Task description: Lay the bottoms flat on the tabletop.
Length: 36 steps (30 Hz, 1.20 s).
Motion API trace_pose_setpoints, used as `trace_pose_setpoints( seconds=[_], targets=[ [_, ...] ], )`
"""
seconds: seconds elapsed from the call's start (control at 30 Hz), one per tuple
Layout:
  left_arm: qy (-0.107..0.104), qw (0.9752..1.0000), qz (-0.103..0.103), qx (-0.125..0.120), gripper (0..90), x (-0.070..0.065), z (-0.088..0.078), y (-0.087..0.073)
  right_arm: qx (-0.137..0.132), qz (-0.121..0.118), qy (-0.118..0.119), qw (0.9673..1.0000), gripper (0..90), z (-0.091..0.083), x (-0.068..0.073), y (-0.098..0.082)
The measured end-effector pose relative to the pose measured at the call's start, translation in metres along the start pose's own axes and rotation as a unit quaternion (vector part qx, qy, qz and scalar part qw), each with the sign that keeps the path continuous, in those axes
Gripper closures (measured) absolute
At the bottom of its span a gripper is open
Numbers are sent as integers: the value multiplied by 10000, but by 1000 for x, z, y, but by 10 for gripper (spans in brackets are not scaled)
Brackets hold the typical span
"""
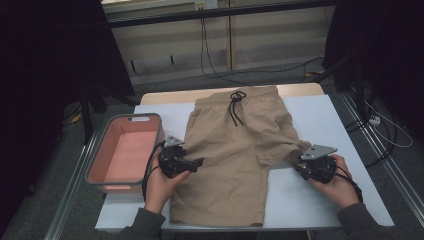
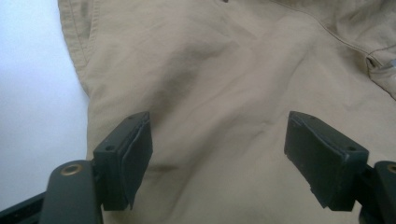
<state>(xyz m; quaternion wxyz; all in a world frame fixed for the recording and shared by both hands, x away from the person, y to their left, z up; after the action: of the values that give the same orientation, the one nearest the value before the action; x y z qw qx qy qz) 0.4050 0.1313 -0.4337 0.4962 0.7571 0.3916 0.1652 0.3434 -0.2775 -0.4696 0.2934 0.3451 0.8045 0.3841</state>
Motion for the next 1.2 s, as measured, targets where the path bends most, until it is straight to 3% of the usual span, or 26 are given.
trace_pose_setpoints(
  seconds=[0.07,0.23,0.4,0.5,0.6,0.73,0.9,1.2],
  targets=[
    [7,10000,-6,-29,236,0,0,0,-67,142,82,9998,829,-5,-4,2],
    [41,10000,-14,-69,236,1,-2,2,-414,434,-118,9981,863,-28,-23,6],
    [17,10000,-18,-57,236,-1,-1,2,-872,784,-302,9926,871,-42,-37,7],
    [18,10000,9,-41,236,-1,0,2,-894,705,-448,9925,873,-41,-39,8],
    [2,10000,8,-9,236,-1,1,1,-720,708,-405,9941,872,-30,-39,2],
    [-4,10000,20,-2,236,-1,1,1,-496,660,-450,9956,834,-17,-37,-4],
    [15,10000,10,-18,236,0,1,1,-471,625,-334,9964,701,-14,-29,-1],
    [4,10000,-13,-71,236,0,-2,3,-789,723,-187,9941,555,-26,-14,9]
  ],
)
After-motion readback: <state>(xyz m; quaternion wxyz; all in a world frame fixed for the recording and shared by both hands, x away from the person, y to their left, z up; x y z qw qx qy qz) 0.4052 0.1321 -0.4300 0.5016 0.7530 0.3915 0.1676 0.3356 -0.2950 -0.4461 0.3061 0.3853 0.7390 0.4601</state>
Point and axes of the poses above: each handheld gripper's, and its own axes: z roughly forward along the jaws, y roughly out of its top, x roughly to its left, the point moved 3 cm from there along z, roughly forward along the jaws, and after that the axes turned 15 degrees about -x, right-handed, at the moved point
